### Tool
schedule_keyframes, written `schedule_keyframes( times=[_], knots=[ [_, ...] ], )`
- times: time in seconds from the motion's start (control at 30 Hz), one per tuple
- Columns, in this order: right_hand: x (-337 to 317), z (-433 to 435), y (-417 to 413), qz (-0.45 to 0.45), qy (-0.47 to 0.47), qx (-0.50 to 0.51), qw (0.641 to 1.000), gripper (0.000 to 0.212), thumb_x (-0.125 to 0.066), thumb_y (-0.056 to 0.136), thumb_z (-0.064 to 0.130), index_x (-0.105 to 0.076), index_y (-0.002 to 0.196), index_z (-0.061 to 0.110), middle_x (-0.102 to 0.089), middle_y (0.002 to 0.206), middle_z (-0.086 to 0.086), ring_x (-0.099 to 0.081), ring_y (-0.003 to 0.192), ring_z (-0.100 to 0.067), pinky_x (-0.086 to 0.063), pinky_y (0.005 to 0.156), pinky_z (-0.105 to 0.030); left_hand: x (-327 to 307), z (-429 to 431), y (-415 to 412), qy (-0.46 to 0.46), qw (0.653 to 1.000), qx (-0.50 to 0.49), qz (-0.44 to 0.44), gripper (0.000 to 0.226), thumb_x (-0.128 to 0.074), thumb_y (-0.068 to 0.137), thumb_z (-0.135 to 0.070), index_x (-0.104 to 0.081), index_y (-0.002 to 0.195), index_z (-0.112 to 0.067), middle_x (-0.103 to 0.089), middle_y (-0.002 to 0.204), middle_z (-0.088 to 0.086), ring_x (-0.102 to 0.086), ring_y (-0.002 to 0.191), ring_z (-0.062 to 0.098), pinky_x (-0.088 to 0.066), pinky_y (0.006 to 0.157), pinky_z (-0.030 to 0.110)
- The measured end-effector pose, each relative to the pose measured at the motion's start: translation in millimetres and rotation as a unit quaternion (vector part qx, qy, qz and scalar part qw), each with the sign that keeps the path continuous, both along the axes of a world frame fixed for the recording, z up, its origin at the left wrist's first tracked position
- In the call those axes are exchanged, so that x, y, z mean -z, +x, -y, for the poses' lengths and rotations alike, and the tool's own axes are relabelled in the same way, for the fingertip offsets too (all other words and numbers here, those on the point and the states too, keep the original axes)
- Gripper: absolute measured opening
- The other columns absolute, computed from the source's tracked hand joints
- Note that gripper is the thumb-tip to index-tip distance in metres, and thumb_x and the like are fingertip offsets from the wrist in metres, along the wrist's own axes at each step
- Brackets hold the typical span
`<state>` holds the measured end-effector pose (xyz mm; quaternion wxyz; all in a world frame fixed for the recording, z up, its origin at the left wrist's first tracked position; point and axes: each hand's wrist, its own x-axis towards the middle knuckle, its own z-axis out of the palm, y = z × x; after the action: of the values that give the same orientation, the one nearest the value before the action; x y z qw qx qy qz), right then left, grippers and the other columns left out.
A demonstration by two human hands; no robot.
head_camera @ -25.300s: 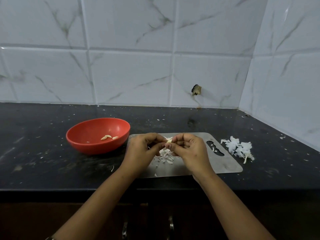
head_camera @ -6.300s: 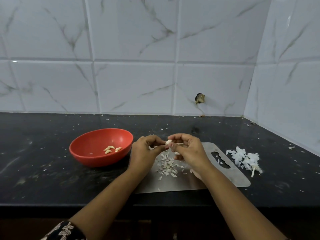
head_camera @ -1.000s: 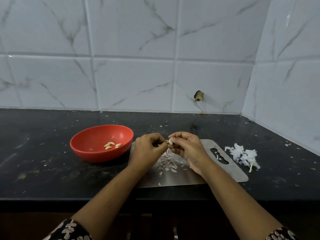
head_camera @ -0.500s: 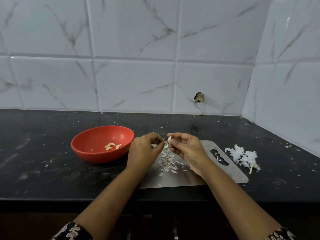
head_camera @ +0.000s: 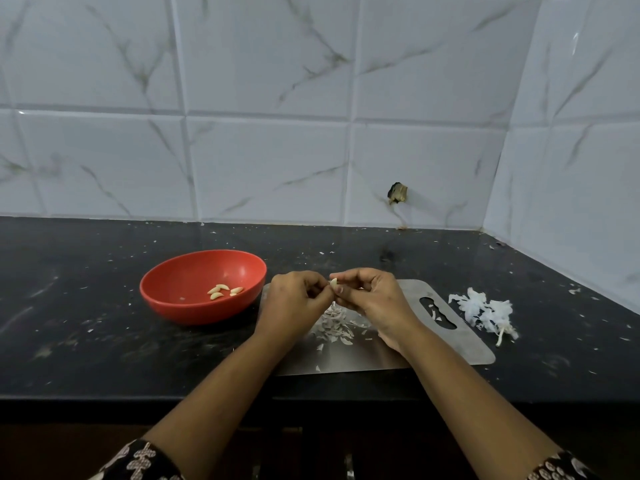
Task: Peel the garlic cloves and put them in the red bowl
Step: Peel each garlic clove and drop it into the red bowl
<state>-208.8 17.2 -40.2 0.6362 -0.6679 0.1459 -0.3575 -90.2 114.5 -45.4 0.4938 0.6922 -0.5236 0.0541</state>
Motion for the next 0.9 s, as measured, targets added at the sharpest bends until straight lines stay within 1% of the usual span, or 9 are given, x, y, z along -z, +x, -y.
schedule_keyframes(
  times=[0.17,0.3,0.4,0.5,0.57,0.67,0.8,0.9],
  knots=[
    [0.0,-0.1,-0.5,-0.011,-0.011,-0.013,1.000,0.014,-0.067,0.084,-0.003,-0.073,0.092,0.008,-0.072,0.080,-0.005,-0.070,0.078,-0.013,-0.055,0.071,-0.020,0.6,0.3,1.8,0.004,1.000,-0.005,-0.001,0.013,-0.069,0.082,-0.027,-0.073,0.072,-0.021,-0.067,0.059,-0.008,-0.063,0.054,0.008,-0.056,0.058,0.040],
    [1.1,0.3,0.1,-0.026,-0.021,-0.017,0.999,0.014,-0.065,0.087,-0.001,-0.072,0.096,0.007,-0.072,0.086,-0.009,-0.069,0.080,-0.012,-0.054,0.072,-0.020,0.5,-0.5,1.3,0.007,1.000,-0.013,0.006,0.012,-0.068,0.080,-0.026,-0.072,0.071,-0.020,-0.066,0.059,-0.008,-0.062,0.053,0.007,-0.056,0.057,0.039],
    [1.4,0.8,0.3,-0.036,-0.023,-0.015,0.999,0.015,-0.061,0.091,-0.002,-0.072,0.098,0.006,-0.070,0.085,-0.009,-0.065,0.075,-0.010,-0.053,0.071,-0.019,0.4,-0.2,0.7,0.010,1.000,-0.016,0.009,0.012,-0.068,0.080,-0.028,-0.072,0.070,-0.021,-0.065,0.058,-0.008,-0.061,0.053,0.007,-0.055,0.057,0.039],
    [1.7,2.4,0.8,-0.034,-0.016,-0.015,0.999,0.017,-0.057,0.093,-0.001,-0.071,0.099,0.006,-0.068,0.086,-0.011,-0.063,0.075,-0.012,-0.053,0.071,-0.021,-0.2,0.6,-0.2,0.007,1.000,-0.025,0.003,0.012,-0.067,0.078,-0.025,-0.070,0.067,-0.021,-0.064,0.057,-0.008,-0.061,0.054,0.009,-0.055,0.059,0.040],
    [2.4,3.2,1.2,-0.030,-0.011,-0.022,0.999,0.019,-0.057,0.094,0.000,-0.069,0.106,0.008,-0.067,0.087,-0.011,-0.062,0.076,-0.012,-0.053,0.072,-0.022,-0.8,0.6,0.3,0.003,0.999,-0.035,0.000,0.013,-0.066,0.078,-0.021,-0.069,0.066,-0.020,-0.064,0.057,-0.007,-0.061,0.055,0.011,-0.055,0.060,0.040],
    [3.4,4.2,1.5,-0.018,-0.005,-0.030,0.999,0.026,-0.059,0.093,0.001,-0.064,0.116,0.013,-0.066,0.088,-0.012,-0.063,0.076,-0.014,-0.053,0.074,-0.024,-2.0,-0.1,1.5,-0.006,0.999,-0.039,-0.018,0.012,-0.068,0.082,-0.018,-0.071,0.071,-0.018,-0.065,0.059,-0.007,-0.063,0.056,0.009,-0.056,0.062,0.038],
    [3.2,4.7,2.0,-0.014,-0.015,-0.004,1.000,0.022,-0.061,0.092,0.001,-0.065,0.110,0.012,-0.068,0.087,-0.014,-0.064,0.077,-0.017,-0.055,0.074,-0.024,-2.9,-0.7,0.5,-0.022,0.998,-0.020,-0.047,0.004,-0.072,0.083,-0.017,-0.074,0.080,-0.018,-0.069,0.068,-0.011,-0.065,0.061,0.001,-0.059,0.066,0.035],
    [3.9,5.7,2.8,-0.015,-0.021,0.014,1.000,0.020,-0.064,0.090,0.003,-0.066,0.107,0.013,-0.069,0.085,-0.013,-0.066,0.076,-0.017,-0.056,0.075,-0.026,-2.7,-0.3,0.1,-0.032,0.997,0.002,-0.073,0.005,-0.072,0.083,-0.016,-0.075,0.087,-0.018,-0.071,0.073,-0.010,-0.067,0.062,0.003,-0.060,0.067,0.038]
  ],
)
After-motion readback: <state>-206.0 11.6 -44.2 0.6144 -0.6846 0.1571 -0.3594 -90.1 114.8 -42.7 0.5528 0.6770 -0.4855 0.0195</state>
